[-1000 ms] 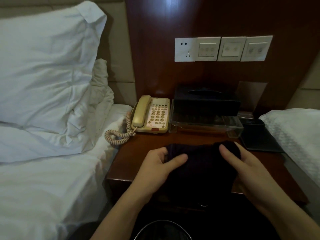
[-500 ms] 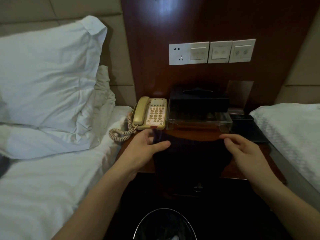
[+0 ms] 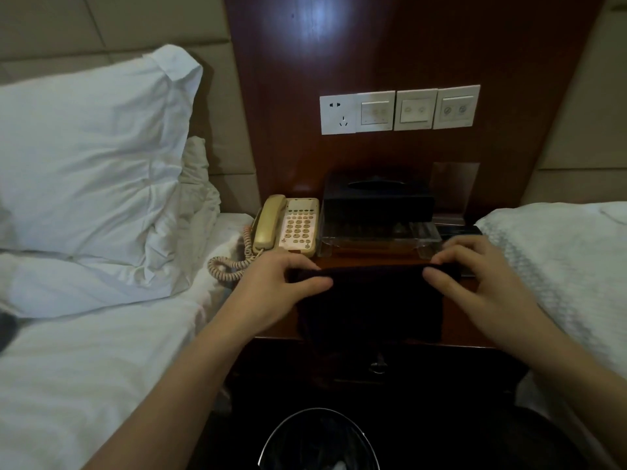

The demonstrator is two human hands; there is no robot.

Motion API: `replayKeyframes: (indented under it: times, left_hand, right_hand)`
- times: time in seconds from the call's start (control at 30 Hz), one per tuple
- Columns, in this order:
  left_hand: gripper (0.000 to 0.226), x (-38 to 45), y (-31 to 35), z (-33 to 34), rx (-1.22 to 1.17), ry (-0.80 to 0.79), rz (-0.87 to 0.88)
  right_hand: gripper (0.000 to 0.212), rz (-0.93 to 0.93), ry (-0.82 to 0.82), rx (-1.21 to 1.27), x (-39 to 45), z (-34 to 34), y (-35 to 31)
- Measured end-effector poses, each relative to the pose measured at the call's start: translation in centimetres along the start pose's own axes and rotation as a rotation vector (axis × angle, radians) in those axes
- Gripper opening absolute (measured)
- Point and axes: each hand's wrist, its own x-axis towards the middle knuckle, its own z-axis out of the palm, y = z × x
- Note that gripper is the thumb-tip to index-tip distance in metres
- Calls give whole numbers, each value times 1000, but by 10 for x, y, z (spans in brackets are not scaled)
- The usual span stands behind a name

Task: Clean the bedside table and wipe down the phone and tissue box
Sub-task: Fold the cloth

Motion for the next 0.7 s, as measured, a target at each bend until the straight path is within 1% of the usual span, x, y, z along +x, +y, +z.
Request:
replayKeyframes:
  times: [0.03, 0.07, 0.13, 0.17, 0.2, 0.23, 0.27, 0.3, 0.33, 0.37, 0.43, 0.5, 0.53, 0.6, 0.63, 0.7]
  left_hand:
    - [11, 1, 0, -2, -6, -31, -6]
    - [17, 2, 2, -5, -62, -101, -21]
    - [25, 1, 4, -7, -318, -321, -68]
    - [21, -1, 6, -6, -476, -423, -113]
    - [11, -3, 8, -4, -639, -508, -178]
    - [16, -5, 8, -1, -749, -567, -234]
    - [33, -6, 10, 5, -821, -627, -274]
    - [50, -7, 10, 12, -839, -670, -316]
    - [59, -9, 14, 20, -838, -692, -371]
    - [58, -11, 16, 28, -804, -689, -416]
    - [43, -13, 19, 43, -774, -690, -423]
    - [36, -17, 18, 55, -831, -666, -402]
    - [35, -18, 18, 58, -872, -629, -398]
    - [37, -21, 20, 61, -938, -515, -379]
    - [37, -21, 21, 61, -967, -458, -375]
    - [33, -22, 23, 60, -1005, -375, -357]
  right_hand:
    - [18, 41, -49, 128, 2, -1, -1]
    - [21, 88, -115, 257, 4, -2, -3]
    - [25, 130, -219, 460, 11, -4, -10]
    - [26, 151, -250, 526, 15, -4, -14]
    - [26, 159, -278, 555, 20, -5, -16]
    - [26, 164, -313, 570, 25, -4, -21]
    - [25, 164, -350, 553, 33, -4, -24]
    - [24, 161, -388, 515, 39, -4, -28]
    - [24, 153, -423, 456, 45, -2, -30]
    - [25, 147, -458, 404, 49, -1, -34]
    - [27, 144, -484, 344, 54, 2, -39]
    - [32, 175, -478, 361, 54, 6, -39]
    - [37, 208, -464, 374, 51, 8, -37]
    - [60, 346, -401, 402, 37, 19, -27]
    - [75, 467, -375, 445, 26, 28, -20]
    - [99, 723, -413, 617, 1, 47, -4]
